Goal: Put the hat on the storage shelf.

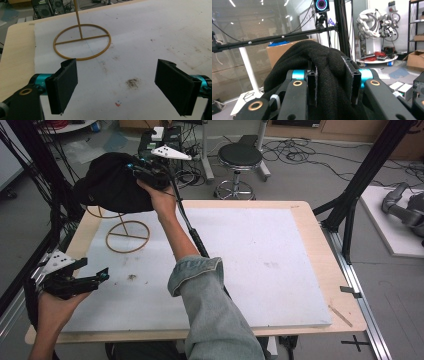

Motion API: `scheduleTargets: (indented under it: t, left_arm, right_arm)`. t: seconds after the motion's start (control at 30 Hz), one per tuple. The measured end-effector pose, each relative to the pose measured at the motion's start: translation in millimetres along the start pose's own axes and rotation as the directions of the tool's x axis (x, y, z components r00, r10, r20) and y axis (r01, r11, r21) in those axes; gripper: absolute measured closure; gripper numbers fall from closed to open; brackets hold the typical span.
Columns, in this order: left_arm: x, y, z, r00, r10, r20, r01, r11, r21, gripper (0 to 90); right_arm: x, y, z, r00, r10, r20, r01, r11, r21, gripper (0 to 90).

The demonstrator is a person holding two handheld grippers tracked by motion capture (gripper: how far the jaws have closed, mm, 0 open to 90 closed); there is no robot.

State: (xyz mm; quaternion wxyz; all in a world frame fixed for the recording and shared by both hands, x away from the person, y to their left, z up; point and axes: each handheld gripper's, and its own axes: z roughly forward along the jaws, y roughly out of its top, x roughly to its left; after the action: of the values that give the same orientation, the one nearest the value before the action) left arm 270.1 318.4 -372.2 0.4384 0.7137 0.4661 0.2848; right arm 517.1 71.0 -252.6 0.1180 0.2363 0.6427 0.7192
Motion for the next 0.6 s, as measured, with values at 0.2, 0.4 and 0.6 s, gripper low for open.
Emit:
scheduleTargets:
  t: [0.2,0.4,0.6]
  left_arm:
    - [0.9,-0.3,-0.8,1.0,0.0,0.001,0.0,1.0,0.0,18.8]
    - [1.0,-1.0,-0.6,1.0,0.0,-0.001,0.0,1.0,0.005,18.8]
    - [1.0,-1.5,-0.6,1.0,-0.001,-0.001,0.001,1.0,0.004,18.9]
  right_arm:
    - [3.7,-4.7,8.6,1.0,-0.009,-0.002,0.009,1.0,0.03,69.9]
    - [5.4,-8.7,14.7,1.0,0.002,-0.006,-0.002,0.999,0.051,68.2]
    - [11.5,-12.0,23.1,0.9999,-0.012,-0.002,0.012,0.997,0.081,66.6]
